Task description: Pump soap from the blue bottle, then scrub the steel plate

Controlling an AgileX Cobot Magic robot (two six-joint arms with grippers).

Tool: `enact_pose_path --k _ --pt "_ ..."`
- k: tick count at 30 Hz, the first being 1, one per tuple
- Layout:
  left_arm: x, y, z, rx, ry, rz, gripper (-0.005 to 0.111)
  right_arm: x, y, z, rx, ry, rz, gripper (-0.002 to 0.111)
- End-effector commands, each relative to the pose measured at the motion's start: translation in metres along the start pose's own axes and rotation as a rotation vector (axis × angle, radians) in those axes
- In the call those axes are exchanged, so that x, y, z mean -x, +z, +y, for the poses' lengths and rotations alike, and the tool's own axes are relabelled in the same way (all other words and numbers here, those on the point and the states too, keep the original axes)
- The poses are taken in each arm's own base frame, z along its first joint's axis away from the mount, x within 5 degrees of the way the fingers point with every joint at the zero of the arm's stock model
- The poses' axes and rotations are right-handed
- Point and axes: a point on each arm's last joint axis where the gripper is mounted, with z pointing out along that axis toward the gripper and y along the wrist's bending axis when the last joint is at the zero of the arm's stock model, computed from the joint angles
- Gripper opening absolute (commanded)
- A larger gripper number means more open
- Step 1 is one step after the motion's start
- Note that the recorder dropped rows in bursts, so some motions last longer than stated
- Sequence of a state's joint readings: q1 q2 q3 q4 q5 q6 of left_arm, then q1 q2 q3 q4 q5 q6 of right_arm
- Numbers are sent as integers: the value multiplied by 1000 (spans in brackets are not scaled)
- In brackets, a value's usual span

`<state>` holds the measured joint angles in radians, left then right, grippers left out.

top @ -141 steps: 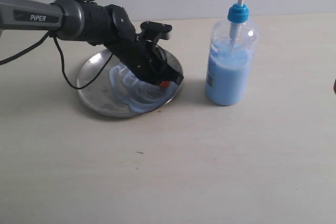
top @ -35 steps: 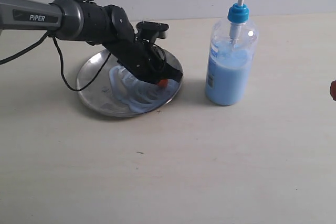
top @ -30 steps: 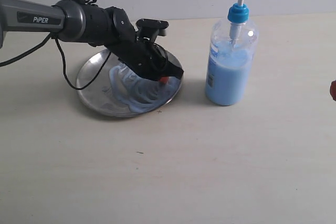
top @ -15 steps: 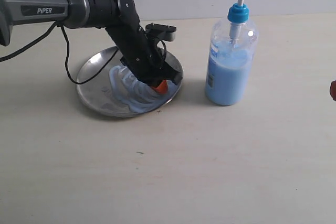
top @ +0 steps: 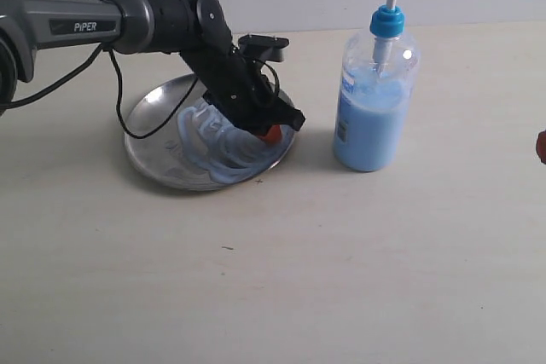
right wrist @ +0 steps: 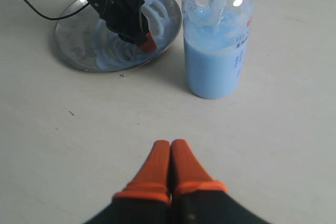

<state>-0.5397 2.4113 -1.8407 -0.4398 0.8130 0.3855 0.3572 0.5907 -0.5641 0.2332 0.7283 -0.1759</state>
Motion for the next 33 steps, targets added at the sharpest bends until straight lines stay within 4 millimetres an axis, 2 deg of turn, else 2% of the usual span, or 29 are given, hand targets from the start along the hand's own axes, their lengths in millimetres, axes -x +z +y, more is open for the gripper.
enact_pose_path --k 1,8,15,22,28,33 --pt "-1 11 7 25 -24 -31 0 0 -1 0 -3 -7 -16 0" --pt "1 11 14 90 10 -44 0 1 -1 0 -4 -7 -18 0" --pt "-15 9 20 124 40 133 0 1 -1 0 -4 -7 -18 0" --pt "-28 5 10 37 3 275 0 1 -1 0 -4 -7 -18 0" --pt "-22 7 -2 -69 -28 210 0 1 -1 0 -4 -7 -18 0" --pt "-14 7 0 -42 -23 128 0 1 -1 0 -4 -7 -18 0"
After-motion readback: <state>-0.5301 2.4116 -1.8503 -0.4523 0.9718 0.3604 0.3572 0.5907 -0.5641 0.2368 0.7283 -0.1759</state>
